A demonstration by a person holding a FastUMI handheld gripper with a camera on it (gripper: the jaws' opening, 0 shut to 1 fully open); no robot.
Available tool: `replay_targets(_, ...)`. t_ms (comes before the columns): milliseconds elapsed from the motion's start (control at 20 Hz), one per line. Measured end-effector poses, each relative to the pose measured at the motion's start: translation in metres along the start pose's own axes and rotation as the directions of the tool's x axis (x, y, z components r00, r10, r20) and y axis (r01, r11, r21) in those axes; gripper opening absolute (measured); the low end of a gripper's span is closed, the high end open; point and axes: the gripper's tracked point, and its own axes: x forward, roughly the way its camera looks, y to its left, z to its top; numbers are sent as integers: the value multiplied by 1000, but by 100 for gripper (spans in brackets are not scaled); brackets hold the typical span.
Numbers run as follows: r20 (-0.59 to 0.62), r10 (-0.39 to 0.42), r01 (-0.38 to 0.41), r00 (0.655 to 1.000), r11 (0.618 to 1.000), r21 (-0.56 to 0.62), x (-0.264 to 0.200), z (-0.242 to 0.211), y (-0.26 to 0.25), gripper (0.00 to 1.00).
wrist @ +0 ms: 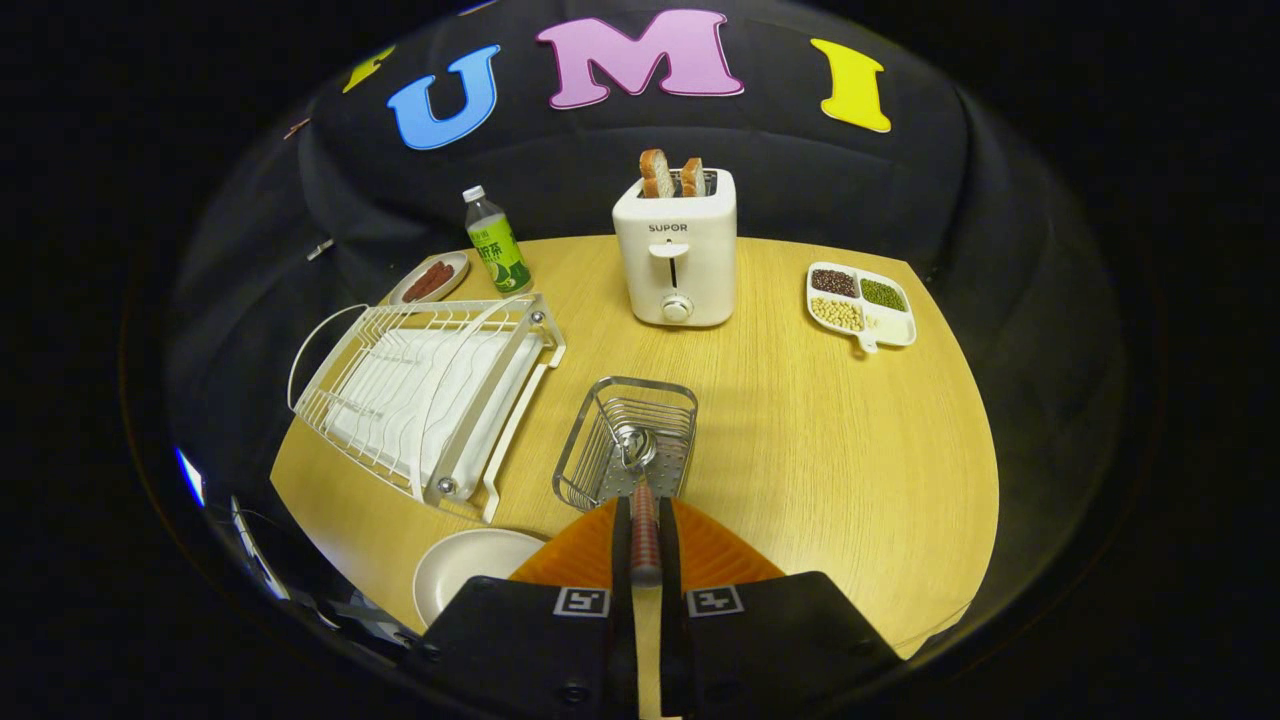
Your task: Take the plate from the dish rack, then take the spoon from the basket and place it into the plate.
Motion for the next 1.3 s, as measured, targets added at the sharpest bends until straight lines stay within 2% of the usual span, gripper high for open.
replay_targets(300,31,-3,3,1000,1000,14,-22,10,1,11)
replay_targets(500,95,-9,4,995,999,49,-57,26,1,11)
replay_targets(700,179,12,-31,984,994,102,-105,45,11,11)
replay_targets(800,209,45,-75,977,988,136,-128,47,27,11)
replay_targets(1050,168,107,-134,980,977,163,-155,5,62,10)
replay_targets(1300,62,122,-133,991,968,212,-134,-54,79,10)
